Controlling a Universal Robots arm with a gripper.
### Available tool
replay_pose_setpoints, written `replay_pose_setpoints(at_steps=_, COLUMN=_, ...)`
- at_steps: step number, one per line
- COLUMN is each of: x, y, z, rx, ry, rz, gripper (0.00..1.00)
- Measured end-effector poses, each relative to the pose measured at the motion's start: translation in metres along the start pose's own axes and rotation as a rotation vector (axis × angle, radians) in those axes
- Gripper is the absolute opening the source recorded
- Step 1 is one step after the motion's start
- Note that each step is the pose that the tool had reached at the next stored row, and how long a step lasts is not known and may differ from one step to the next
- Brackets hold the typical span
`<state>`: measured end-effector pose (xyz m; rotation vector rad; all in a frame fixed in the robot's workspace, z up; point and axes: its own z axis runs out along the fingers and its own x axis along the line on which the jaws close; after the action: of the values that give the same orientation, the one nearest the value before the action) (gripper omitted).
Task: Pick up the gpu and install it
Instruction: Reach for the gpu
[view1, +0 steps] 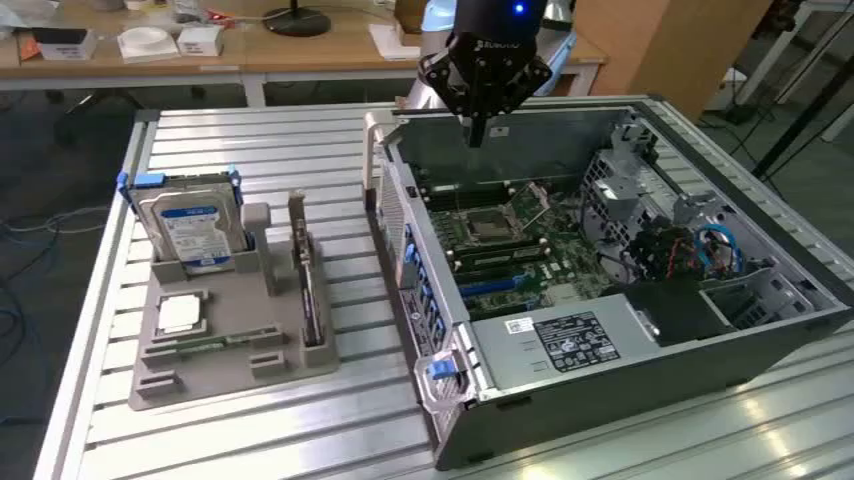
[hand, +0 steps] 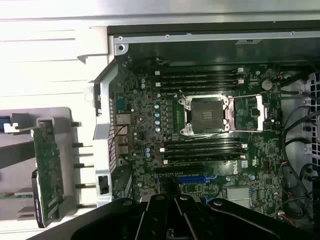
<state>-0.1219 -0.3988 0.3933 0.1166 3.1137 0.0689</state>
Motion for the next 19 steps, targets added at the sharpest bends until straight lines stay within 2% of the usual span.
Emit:
replay_pose_setpoints(at_steps=13, x=0.0003, y=0.0, z=0.0, rx=0.0001, ry=0.0, rz=0.0, gripper=0.11)
replay_pose_setpoints(at_steps=19, x=0.0053, y=-0.0004, z=0.0002, rx=0.0, ry=0.0001, rz=0.0, gripper=0.11)
